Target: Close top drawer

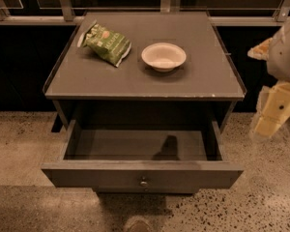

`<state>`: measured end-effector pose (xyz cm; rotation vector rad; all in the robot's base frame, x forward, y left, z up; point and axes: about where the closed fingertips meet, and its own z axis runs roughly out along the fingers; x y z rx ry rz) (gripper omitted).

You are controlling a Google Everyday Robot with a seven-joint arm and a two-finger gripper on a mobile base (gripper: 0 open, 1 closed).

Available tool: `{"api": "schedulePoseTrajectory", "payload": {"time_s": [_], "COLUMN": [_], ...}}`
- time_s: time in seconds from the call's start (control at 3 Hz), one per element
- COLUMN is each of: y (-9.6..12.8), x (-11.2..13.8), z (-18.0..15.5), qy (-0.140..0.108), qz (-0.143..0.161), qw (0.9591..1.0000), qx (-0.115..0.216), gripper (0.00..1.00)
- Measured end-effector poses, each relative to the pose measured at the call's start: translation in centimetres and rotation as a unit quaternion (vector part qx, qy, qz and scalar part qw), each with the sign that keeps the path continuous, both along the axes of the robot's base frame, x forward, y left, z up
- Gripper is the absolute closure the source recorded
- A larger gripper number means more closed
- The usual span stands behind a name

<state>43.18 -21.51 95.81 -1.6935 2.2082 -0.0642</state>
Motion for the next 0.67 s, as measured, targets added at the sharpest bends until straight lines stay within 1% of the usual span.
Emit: {"api": "schedulePoseTrajectory", "payload": {"time_s": [0.33, 0.67], "y": [0.3, 0.1], "x": [-2.2, -4.0], "z": [-4.8, -11.1], "qy": [-0.003, 0.007], "qz": [-0.012, -0.043], "qw": [0.9982, 0.9920], "qx": [0.059, 0.118], "gripper": [0.00, 0.00]}}
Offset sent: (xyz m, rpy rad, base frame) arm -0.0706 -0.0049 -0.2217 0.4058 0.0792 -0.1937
